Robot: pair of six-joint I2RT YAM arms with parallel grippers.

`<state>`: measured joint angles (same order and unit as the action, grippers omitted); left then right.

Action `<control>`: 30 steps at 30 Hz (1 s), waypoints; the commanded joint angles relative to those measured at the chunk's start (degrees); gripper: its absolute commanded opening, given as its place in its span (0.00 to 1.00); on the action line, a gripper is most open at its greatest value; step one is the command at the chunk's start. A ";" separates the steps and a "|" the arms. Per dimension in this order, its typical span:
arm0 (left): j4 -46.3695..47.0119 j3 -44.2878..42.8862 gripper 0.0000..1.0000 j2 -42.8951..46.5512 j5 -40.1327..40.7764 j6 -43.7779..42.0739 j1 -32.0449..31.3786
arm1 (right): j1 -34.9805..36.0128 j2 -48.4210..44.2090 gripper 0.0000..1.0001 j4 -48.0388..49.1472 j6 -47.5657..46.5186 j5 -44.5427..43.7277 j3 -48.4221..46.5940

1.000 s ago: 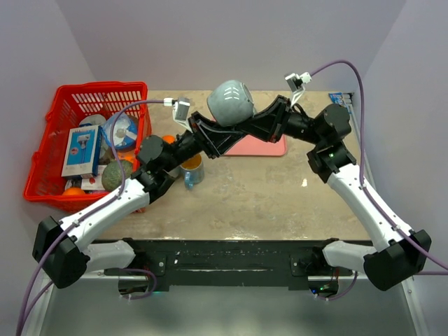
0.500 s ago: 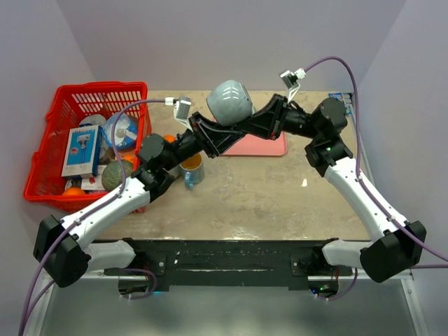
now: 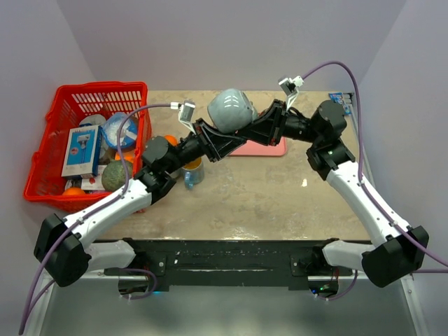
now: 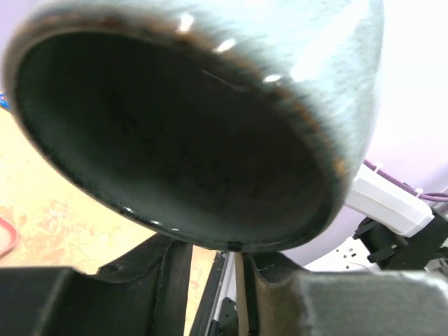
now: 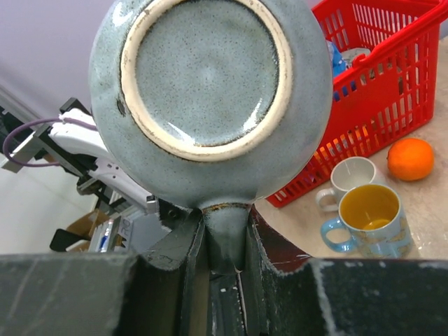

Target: Turn the mug right side up

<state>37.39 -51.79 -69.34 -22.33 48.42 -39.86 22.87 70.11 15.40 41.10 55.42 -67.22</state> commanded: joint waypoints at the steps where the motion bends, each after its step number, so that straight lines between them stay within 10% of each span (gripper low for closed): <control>1: 9.72 0.28 0.13 1.40 7.04 2.90 2.33 | 2.00 -3.66 0.00 1.39 -1.29 8.74 0.69; 3: 10.07 0.20 0.00 1.14 6.86 3.25 2.50 | 2.09 -3.75 0.00 1.65 -1.81 9.09 1.21; 16: 9.29 1.69 0.00 0.52 6.94 2.82 2.59 | 2.00 -4.19 0.02 3.83 -2.44 0.92 7.53; 23: 3.14 0.46 0.00 0.17 8.79 3.25 2.50 | 2.00 -5.15 0.36 9.38 -0.58 -3.21 12.72; 30: -4.77 -1.38 0.00 -2.11 7.83 4.13 2.59 | 2.09 -4.19 0.49 9.91 -1.46 -4.88 16.51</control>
<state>30.28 -48.14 -70.72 -21.47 52.18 -39.00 23.24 67.11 22.85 40.75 46.70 -52.18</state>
